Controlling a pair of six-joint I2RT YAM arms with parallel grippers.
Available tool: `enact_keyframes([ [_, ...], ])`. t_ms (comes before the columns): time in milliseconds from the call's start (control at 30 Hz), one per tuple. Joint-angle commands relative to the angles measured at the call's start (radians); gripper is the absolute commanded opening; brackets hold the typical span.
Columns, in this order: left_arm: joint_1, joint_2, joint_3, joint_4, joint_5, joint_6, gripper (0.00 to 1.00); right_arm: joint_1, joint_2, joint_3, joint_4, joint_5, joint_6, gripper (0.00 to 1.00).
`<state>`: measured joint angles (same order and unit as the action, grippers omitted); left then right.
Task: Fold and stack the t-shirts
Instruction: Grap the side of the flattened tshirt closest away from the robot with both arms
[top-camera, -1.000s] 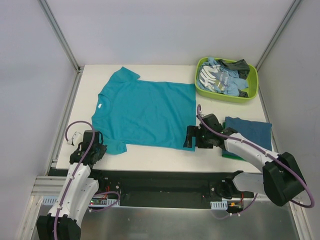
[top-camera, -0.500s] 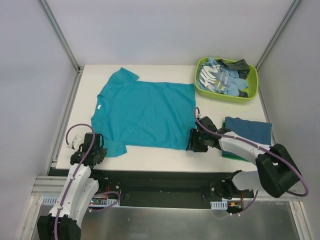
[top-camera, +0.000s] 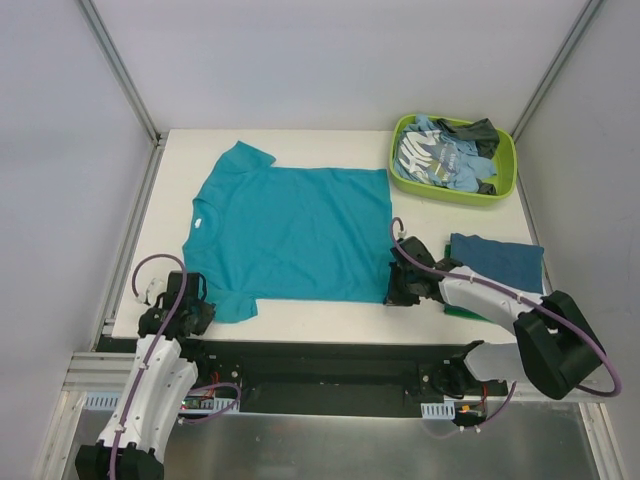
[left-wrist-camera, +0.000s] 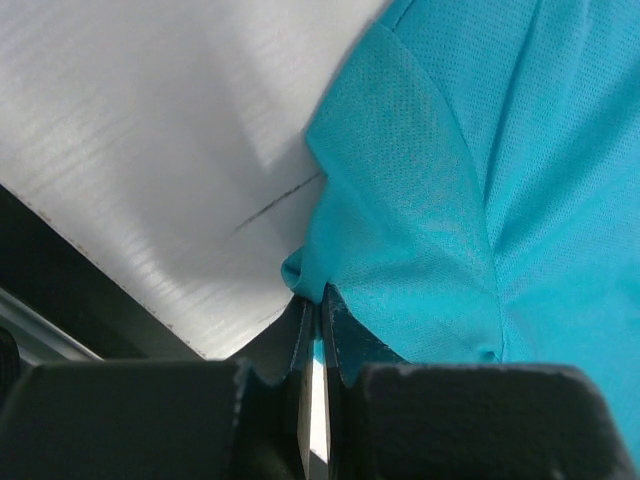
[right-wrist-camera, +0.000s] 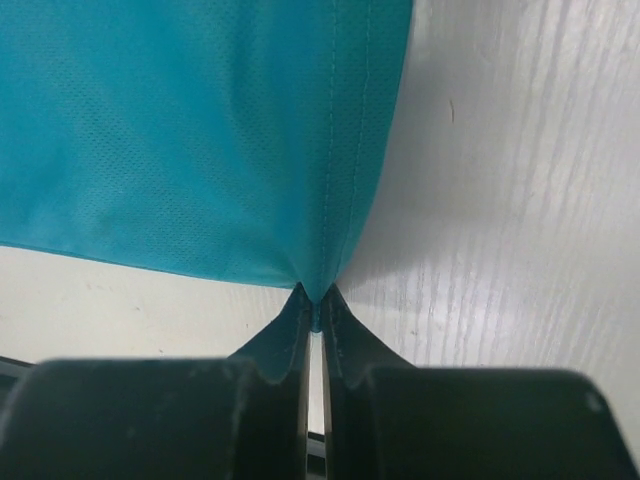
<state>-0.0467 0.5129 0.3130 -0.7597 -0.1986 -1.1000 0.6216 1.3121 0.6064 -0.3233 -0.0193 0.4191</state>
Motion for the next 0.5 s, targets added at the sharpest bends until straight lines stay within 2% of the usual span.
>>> enact_keyframes([
  [0, -0.01, -0.025, 0.021, -0.089, 0.096, -0.046, 0.0, 0.006, -0.066, -0.034, -0.068, -0.056, -0.04, 0.01],
  [267, -0.01, -0.102, 0.103, -0.075, 0.1, -0.015, 0.0, 0.004, -0.083, 0.001, -0.053, -0.059, -0.065, 0.01],
  [467, -0.01, -0.018, 0.178, 0.049, 0.102, 0.037, 0.0, -0.028, -0.059, 0.095, -0.076, -0.051, -0.1, 0.01],
])
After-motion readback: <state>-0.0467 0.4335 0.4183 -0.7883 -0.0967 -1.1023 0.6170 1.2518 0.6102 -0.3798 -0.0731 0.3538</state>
